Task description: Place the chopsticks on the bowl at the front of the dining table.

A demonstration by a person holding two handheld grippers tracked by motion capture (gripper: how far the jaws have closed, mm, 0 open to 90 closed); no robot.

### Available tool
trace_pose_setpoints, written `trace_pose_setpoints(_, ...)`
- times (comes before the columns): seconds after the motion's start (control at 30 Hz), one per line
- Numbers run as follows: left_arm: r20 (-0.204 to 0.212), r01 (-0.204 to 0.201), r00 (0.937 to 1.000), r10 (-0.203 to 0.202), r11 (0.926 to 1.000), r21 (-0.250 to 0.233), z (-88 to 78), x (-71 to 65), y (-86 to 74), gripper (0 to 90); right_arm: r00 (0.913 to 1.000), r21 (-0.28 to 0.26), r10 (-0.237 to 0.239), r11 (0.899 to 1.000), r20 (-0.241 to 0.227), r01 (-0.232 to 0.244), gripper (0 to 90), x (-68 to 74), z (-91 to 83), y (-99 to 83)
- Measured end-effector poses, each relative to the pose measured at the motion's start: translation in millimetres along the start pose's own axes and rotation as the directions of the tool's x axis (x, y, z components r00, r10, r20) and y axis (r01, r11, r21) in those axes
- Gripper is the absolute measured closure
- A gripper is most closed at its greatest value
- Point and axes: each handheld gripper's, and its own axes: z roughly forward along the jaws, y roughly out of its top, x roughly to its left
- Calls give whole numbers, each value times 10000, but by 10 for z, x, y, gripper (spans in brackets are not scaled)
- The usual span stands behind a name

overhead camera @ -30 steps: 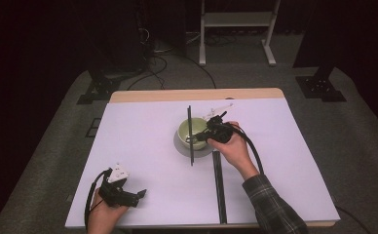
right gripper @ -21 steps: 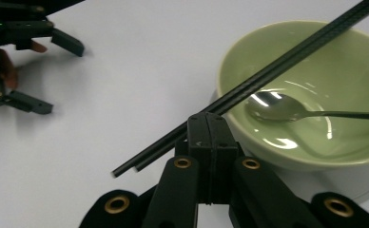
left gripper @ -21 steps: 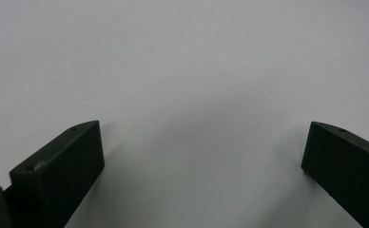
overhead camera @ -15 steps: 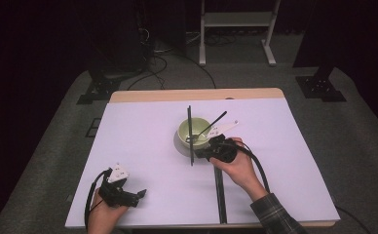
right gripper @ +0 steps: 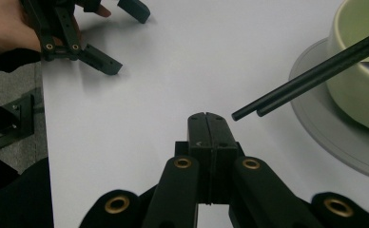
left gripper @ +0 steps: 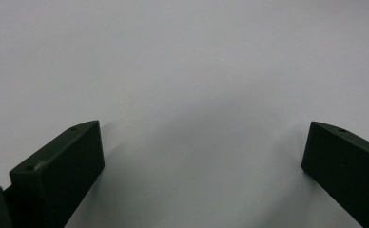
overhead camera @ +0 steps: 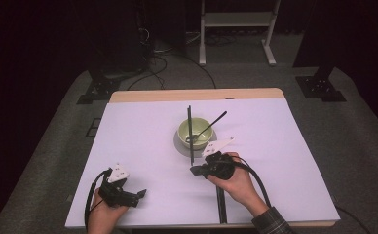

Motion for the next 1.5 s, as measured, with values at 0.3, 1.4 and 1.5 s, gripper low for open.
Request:
trace_pose_setpoints(0.3,-2,-22,10000,22,10000,4,0,2,1,0,9999,122,98,9999,93,-99,900,-67,83,8)
trace_pose_setpoints(1.4,-2,-32,10000,32,10000,18,0,4,1,0,9836,-503,550,9976,1715,-470,328,-306,-468,-421)
trace_pose_setpoints(1.5,-4,-37,10000,37,10000,12,-1,4,0,0,9785,-522,602,9973,1973,-509,216,-364,-560,-487)
